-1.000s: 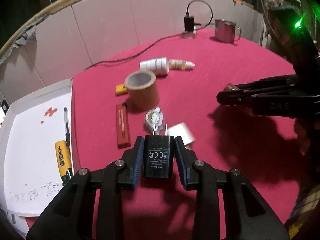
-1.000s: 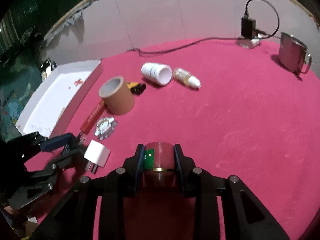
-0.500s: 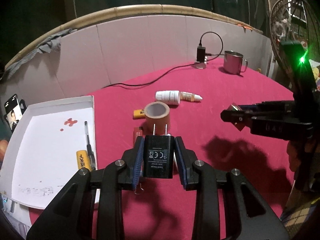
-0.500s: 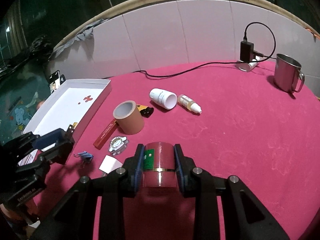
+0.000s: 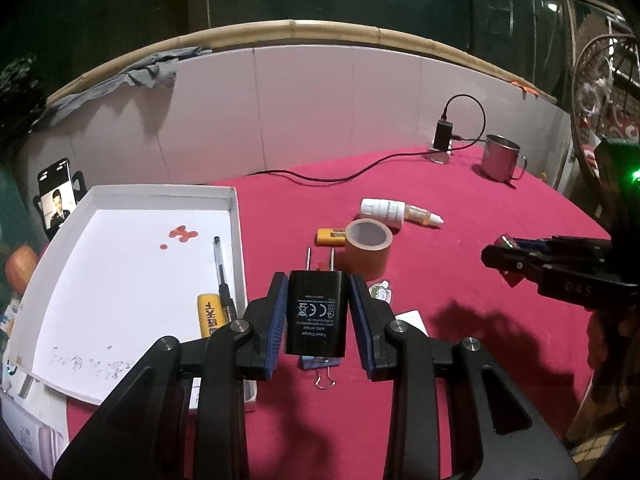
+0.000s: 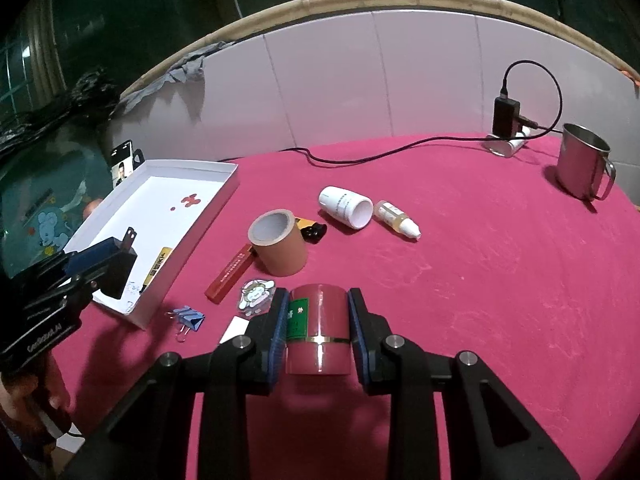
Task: Organize rigid objects
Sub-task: 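Carry the charger and red can into the white tray and open both tools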
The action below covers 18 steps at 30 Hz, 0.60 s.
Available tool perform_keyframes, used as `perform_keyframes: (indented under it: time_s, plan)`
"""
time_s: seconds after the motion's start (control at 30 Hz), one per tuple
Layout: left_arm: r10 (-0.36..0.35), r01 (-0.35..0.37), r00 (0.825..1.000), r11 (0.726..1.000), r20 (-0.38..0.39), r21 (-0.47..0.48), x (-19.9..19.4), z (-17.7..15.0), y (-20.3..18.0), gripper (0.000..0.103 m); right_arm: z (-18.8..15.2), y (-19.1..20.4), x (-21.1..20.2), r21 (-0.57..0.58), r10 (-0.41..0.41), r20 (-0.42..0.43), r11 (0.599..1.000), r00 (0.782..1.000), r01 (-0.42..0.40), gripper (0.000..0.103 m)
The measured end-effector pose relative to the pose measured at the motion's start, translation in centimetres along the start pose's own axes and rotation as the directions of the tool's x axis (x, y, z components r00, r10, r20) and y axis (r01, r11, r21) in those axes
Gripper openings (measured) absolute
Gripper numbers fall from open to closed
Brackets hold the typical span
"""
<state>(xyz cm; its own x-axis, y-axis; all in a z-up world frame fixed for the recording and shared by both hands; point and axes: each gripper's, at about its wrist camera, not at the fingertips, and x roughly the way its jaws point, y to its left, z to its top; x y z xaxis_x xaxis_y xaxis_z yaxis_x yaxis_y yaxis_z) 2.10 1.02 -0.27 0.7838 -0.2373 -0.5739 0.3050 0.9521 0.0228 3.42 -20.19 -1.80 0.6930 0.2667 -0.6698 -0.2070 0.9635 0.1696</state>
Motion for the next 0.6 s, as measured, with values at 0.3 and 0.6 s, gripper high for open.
perform_keyframes:
  time_s: [0.3, 0.6]
  plan:
    - [0.009, -0.009, 1.0, 1.0, 0.012, -0.006, -0.3, 0.1, 0.3, 0.03, 0.1, 0.2, -0.2, -0.009, 0.01, 0.006, 1.0, 1.0, -0.01, 0.028]
    - [0.034, -0.033, 0.999, 0.999, 0.033, -0.032, -1.0, 0.3, 1.4, 0.03, 1.2, 2.0, -0.7, -0.065, 0.024, 0.03, 0.998, 0.999, -0.022, 0.028]
